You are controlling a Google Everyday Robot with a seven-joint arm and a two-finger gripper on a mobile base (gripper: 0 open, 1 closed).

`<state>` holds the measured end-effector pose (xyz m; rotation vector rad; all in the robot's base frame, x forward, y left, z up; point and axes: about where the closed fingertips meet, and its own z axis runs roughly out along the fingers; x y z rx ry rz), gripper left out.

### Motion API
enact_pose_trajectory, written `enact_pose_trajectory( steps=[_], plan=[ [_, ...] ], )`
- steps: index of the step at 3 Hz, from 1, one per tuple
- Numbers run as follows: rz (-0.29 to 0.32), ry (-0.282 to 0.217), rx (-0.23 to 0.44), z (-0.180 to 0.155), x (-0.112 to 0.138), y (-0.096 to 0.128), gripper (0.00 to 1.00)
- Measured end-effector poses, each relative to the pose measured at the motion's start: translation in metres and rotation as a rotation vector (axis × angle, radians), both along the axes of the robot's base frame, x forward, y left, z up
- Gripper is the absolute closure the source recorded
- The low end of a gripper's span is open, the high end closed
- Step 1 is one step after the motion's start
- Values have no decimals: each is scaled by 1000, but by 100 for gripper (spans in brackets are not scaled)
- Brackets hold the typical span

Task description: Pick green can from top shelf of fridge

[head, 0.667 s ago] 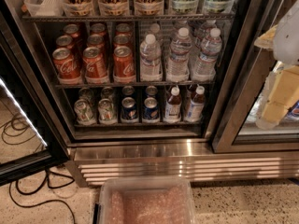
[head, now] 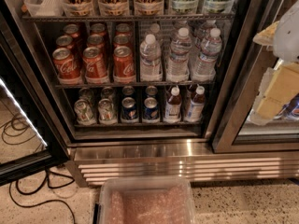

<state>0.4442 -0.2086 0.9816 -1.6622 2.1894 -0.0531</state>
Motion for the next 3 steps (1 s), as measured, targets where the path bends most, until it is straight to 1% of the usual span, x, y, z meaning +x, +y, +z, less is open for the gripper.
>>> enact_pose_trajectory(
  steps=[1, 2, 3],
  plan=[
    [-23, -76, 118, 16, 13, 18, 0],
    [-18, -138, 196, 34, 25, 37, 0],
    [-21, -142, 205, 33, 24, 39, 0]
  ],
)
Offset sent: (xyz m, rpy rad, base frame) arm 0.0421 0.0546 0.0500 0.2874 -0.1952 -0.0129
